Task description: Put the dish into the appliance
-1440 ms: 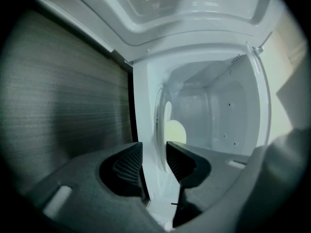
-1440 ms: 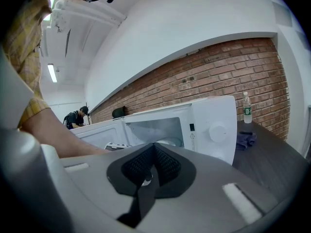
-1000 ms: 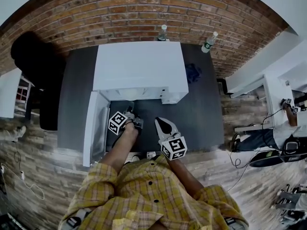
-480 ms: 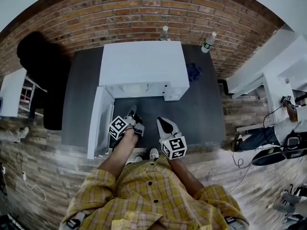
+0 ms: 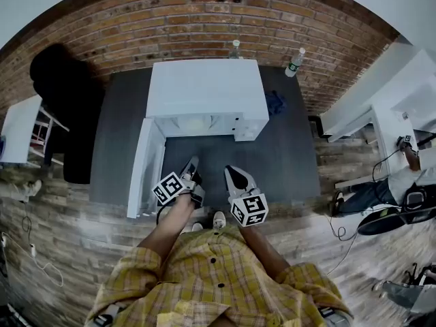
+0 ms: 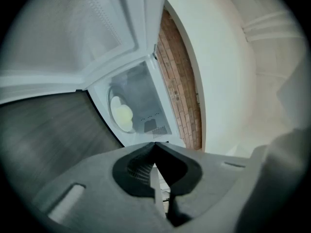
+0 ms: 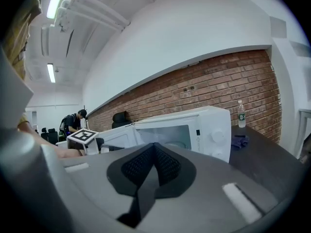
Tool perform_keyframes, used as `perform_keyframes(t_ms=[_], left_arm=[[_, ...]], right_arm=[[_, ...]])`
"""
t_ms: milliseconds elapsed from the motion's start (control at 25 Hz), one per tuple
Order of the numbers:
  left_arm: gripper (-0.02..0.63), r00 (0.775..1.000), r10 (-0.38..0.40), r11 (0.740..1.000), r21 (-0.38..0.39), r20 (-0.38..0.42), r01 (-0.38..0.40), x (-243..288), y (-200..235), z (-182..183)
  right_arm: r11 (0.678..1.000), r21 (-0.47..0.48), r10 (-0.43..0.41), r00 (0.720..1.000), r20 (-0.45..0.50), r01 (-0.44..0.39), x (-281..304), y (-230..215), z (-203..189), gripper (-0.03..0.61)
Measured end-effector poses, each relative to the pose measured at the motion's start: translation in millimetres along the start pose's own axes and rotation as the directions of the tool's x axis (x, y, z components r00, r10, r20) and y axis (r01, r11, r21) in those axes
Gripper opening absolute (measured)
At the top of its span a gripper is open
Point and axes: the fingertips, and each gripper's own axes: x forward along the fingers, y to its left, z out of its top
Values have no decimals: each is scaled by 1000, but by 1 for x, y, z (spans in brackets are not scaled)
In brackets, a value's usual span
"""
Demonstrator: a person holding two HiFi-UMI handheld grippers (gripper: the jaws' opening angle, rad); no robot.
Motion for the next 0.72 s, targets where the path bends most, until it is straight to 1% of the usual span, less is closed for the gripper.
perform_keyframes(t_ms=[120, 240, 360, 480, 560, 720], left_arm=[[-2, 1000, -19, 992, 124, -23, 22, -9, -18, -4], [-2, 999, -15, 963, 268, -39, 25, -19, -34, -7], [-2, 1000, -8, 916, 400, -30, 20, -29, -51, -7], [-2, 1000, 4, 854, 521, -8, 1, -39, -63, -6], [-2, 1000, 6, 820, 572, -2, -4, -44, -70, -6], [-2, 1000, 8, 786, 618, 4, -9, -50, -77, -6]], right_arm=[[1000, 9, -4, 1000, 5, 4, -4, 0, 2, 5], [1000, 14, -5, 1000, 7, 5, -6, 1, 4, 4], [1000, 16, -1, 1000, 9, 1, -7, 2, 6, 3], [1000, 19, 3, 1000, 11, -3, -9, 3, 8, 3], [1000, 16, 6, 1000, 11, -6, -10, 4, 9, 3], [1000, 13, 17, 1000, 11, -17, -10, 7, 8, 3]])
